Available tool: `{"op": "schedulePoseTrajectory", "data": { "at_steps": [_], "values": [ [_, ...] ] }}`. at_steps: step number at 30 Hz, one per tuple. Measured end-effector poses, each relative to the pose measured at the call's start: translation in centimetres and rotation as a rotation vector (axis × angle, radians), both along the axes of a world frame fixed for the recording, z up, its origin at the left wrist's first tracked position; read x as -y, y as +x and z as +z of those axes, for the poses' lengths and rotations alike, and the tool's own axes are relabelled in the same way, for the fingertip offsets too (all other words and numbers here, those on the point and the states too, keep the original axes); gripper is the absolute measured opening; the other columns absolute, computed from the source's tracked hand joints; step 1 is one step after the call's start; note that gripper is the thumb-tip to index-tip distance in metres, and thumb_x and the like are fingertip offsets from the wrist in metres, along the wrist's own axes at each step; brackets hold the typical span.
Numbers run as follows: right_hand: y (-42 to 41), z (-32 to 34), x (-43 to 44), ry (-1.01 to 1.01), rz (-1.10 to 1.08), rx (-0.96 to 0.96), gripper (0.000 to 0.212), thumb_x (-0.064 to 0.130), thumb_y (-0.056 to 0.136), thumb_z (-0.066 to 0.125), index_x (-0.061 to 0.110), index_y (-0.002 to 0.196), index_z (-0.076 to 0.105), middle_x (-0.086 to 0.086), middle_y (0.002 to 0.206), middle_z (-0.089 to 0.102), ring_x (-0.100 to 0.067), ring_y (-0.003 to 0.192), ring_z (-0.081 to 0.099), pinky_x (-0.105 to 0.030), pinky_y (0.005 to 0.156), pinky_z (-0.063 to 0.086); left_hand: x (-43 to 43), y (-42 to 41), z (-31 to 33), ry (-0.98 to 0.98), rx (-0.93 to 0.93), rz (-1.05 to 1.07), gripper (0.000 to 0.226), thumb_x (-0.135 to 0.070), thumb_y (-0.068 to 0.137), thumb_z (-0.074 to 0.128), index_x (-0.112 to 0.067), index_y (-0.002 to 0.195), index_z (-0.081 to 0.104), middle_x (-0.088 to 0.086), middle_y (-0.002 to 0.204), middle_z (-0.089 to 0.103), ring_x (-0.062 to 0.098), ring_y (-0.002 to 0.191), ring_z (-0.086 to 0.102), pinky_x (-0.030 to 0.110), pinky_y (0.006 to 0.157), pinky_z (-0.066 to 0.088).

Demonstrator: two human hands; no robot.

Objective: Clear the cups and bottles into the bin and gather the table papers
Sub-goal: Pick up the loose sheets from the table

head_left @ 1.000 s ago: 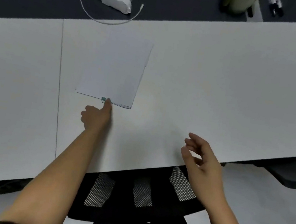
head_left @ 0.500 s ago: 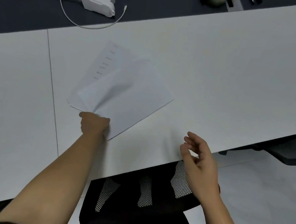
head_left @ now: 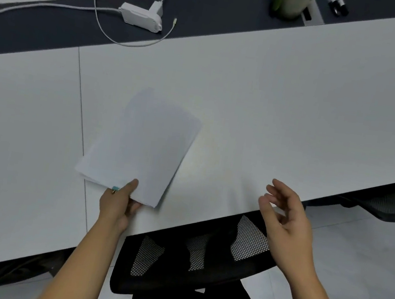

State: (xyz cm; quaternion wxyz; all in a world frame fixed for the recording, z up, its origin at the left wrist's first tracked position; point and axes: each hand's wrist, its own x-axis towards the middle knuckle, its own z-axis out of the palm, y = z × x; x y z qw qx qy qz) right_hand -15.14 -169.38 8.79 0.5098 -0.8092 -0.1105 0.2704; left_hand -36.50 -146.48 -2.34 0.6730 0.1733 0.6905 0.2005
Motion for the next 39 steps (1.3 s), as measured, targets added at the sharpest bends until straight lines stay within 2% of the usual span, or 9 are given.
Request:
{"op": "schedulePoseTrajectory", "data": {
  "at_steps": [2,6,11,14,19,23,28,34,39],
  "values": [
    [0.5,0.3,0.9,0.004,-0.023,0.012,0.037,0.021,0.094,0.066,0.035,0.127,0.057,0.013,0.121,0.067,-0.001,0.111,0.062,-0.014,0.085,0.051,-0.3,-0.1,0.3,-0.043,0.091,0.068,0.033,-0.003,0.087,0.072,0.001,0.118,0.063,0.015,0.110,0.071,0.026,0.096,0.070,0.032,0.058,0.061],
    [1.1,0.9,1.4,0.030,-0.062,0.037,0.037,0.019,0.094,0.066,0.029,0.129,0.057,0.010,0.124,0.065,0.001,0.111,0.062,-0.011,0.084,0.048,-1.1,0.4,1.3,0.019,0.072,0.040,0.042,0.003,0.089,0.067,0.002,0.129,0.053,0.018,0.119,0.067,0.026,0.089,0.069,0.026,0.053,0.058],
    [1.3,2.1,0.7,0.075,-0.059,0.063,0.035,0.019,0.096,0.064,0.028,0.129,0.058,0.011,0.125,0.065,0.004,0.109,0.061,-0.007,0.077,0.046,-0.9,1.1,6.6,0.264,0.047,0.020,0.026,0.005,0.093,0.057,-0.021,0.100,0.059,0.001,0.099,0.062,0.019,0.073,0.062,0.017,0.044,0.049],
    [1.4,3.7,1.0,0.103,-0.056,0.093,0.034,0.020,0.096,0.063,0.029,0.129,0.058,0.012,0.125,0.065,0.006,0.110,0.060,-0.007,0.077,0.046,0.2,1.3,11.4,0.438,0.111,-0.045,0.031,0.001,0.092,0.062,-0.025,0.108,0.062,-0.005,0.104,0.066,0.015,0.062,0.059,0.018,0.044,0.045],
    [1.6,6.1,4.2,0.151,-0.131,0.132,0.036,0.021,0.097,0.062,0.029,0.131,0.057,0.013,0.127,0.064,0.003,0.112,0.060,-0.012,0.085,0.049,3.5,2.7,16.1,0.589,0.230,-0.137,0.036,0.000,0.093,0.062,-0.029,0.113,0.062,-0.009,0.108,0.071,0.009,0.082,0.068,0.017,0.052,0.051],
    [1.1,6.3,9.4,0.130,-0.287,0.154,0.037,0.022,0.096,0.063,0.027,0.132,0.058,0.015,0.125,0.065,0.002,0.114,0.061,-0.012,0.093,0.048,7.0,6.7,15.5,0.545,0.283,-0.226,0.039,0.002,0.092,0.063,-0.021,0.123,0.062,-0.002,0.117,0.071,0.013,0.096,0.069,0.019,0.065,0.056],
    [-0.2,6.1,17.7,0.067,-0.503,0.151,0.034,0.026,0.096,0.061,0.032,0.130,0.058,0.019,0.123,0.065,0.005,0.114,0.060,-0.010,0.092,0.048,12.3,13.5,15.3,0.476,0.319,-0.476,0.031,-0.002,0.092,0.063,-0.029,0.108,0.063,-0.008,0.104,0.069,0.012,0.075,0.063,0.019,0.042,0.038],
    [0.7,7.2,28.2,0.091,-0.761,0.194,0.035,0.030,0.095,0.062,0.036,0.129,0.057,0.019,0.125,0.065,0.006,0.115,0.059,-0.015,0.087,0.052,20.5,21.4,17.6,0.475,0.413,-0.664,0.038,-0.003,0.091,0.064,-0.022,0.124,0.061,-0.005,0.111,0.068,0.014,0.081,0.062,0.021,0.042,0.036],
    [5.0,5.7,38.2,0.095,-0.844,0.244,0.037,0.026,0.096,0.062,0.031,0.132,0.057,0.022,0.125,0.063,0.010,0.113,0.058,-0.005,0.081,0.047,30.8,28.2,18.6,0.529,0.465,-0.764,0.033,-0.001,0.092,0.063,-0.026,0.113,0.060,-0.007,0.102,0.069,0.008,0.073,0.065,0.019,0.042,0.038]
  ]
}}
